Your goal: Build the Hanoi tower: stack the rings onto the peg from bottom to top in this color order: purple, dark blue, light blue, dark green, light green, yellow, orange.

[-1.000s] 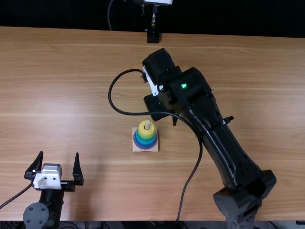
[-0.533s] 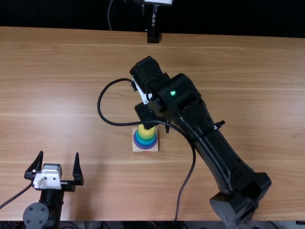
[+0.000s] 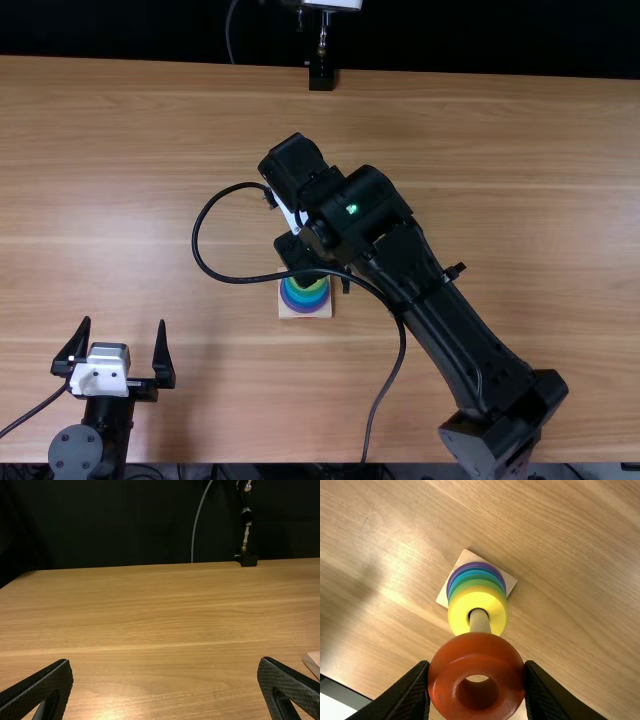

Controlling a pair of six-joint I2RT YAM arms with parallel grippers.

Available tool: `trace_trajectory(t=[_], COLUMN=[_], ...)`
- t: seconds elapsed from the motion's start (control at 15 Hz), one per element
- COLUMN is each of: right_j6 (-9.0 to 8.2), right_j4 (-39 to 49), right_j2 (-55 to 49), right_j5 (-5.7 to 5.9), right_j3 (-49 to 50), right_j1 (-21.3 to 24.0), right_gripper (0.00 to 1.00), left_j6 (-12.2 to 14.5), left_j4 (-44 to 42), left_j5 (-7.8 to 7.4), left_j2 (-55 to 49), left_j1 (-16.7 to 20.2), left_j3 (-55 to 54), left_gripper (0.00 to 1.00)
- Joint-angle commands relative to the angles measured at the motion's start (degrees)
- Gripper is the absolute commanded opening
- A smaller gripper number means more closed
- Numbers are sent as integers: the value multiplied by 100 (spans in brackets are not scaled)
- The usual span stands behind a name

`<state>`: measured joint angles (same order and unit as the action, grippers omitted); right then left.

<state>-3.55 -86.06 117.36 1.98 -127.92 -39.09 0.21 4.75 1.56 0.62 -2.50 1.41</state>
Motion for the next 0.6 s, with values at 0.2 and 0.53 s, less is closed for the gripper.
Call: trace_trajectory(t=[0.2, 0.53], right_j6=[-14, -14], right_j4=[46, 46], right_j2=[-222, -222], right_j5=[-19, -19], right_j3=[-119, -119], right_j1=[42, 42], right_gripper=[0, 0], left_j6=[74, 74], left_j4=[94, 94], left_j5=[55, 55], left_j2=[-62, -62], left_j1=[66, 66], left_j3=[-141, -141], left_gripper=[100, 100])
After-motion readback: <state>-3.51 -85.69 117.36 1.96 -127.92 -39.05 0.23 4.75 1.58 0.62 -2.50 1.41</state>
